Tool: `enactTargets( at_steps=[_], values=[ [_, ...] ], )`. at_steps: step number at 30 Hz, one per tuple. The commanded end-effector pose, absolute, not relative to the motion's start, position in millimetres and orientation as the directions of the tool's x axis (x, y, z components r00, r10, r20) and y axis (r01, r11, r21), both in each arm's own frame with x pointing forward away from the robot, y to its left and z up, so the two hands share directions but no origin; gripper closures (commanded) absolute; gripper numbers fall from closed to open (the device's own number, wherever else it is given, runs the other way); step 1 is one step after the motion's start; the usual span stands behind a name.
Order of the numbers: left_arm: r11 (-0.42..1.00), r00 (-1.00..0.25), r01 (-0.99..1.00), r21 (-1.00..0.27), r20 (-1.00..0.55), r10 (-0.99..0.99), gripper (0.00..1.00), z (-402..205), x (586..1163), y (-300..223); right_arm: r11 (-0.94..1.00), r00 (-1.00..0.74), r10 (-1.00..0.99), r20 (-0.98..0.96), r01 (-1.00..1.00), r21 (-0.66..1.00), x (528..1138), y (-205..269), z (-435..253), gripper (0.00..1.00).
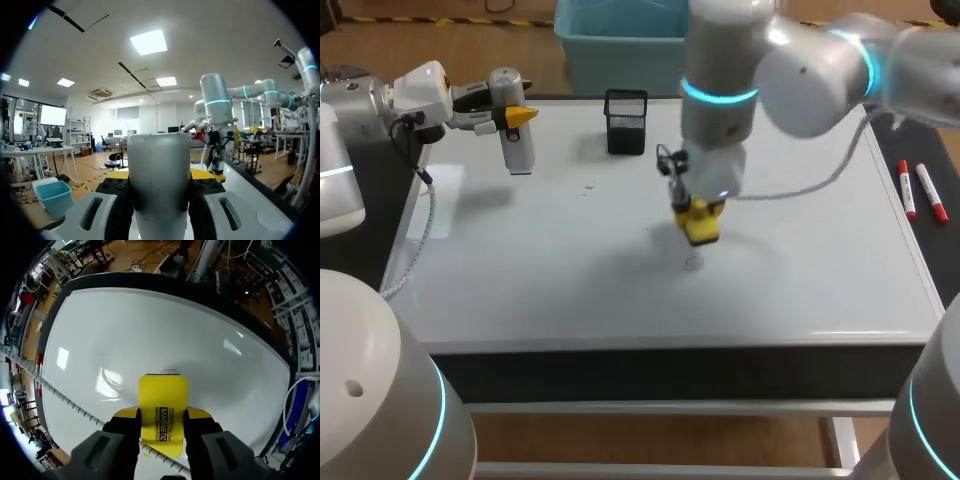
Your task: Pick up the inspection probe, press it on each red-marked spot on the whiteboard one by one, put down the probe, pick up the eraser, and wipe off all the red marks.
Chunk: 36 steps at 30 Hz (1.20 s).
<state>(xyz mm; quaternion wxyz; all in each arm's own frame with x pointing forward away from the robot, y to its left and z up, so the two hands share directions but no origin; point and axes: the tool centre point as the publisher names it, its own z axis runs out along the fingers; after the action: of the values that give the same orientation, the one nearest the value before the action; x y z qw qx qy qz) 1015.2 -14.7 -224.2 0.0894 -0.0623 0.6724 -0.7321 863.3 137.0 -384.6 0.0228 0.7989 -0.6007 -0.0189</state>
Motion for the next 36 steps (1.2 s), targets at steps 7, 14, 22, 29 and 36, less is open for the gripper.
enactTargets(
  at_steps=[7,14,22,29,36],
  values=[
    [-0.081,-0.976,0.048,-0.996,-0.029,-0.214,1.0,-223,1016,-15,-0.278,0.279,-0.96,0.02,-0.96,0.023,834,150,-394,1.0],
    [-0.081,-0.976,0.048,-0.996,-0.029,-0.214,1.0,-223,1016,-15,-0.227,0.227,-0.974,0.007,-0.974,0.002,829,152,-399,1.0],
    [-0.081,-0.976,0.048,-0.996,-0.029,-0.214,1.0,-223,1016,-15,-0.194,0.193,-0.981,-0.032,-0.98,0.052,822,153,-413,1.0],
    [-0.081,-0.976,0.048,-0.996,-0.029,-0.214,1.0,-223,1016,-15,-0.196,0.193,-0.98,-0.049,-0.978,0.071,821,153,-421,1.0],
    [-0.081,-0.976,0.048,-0.996,-0.029,-0.214,1.0,-223,1016,-15,-0.186,0.184,-0.982,-0.031,-0.979,0.082,822,151,-430,1.0]
  ],
)
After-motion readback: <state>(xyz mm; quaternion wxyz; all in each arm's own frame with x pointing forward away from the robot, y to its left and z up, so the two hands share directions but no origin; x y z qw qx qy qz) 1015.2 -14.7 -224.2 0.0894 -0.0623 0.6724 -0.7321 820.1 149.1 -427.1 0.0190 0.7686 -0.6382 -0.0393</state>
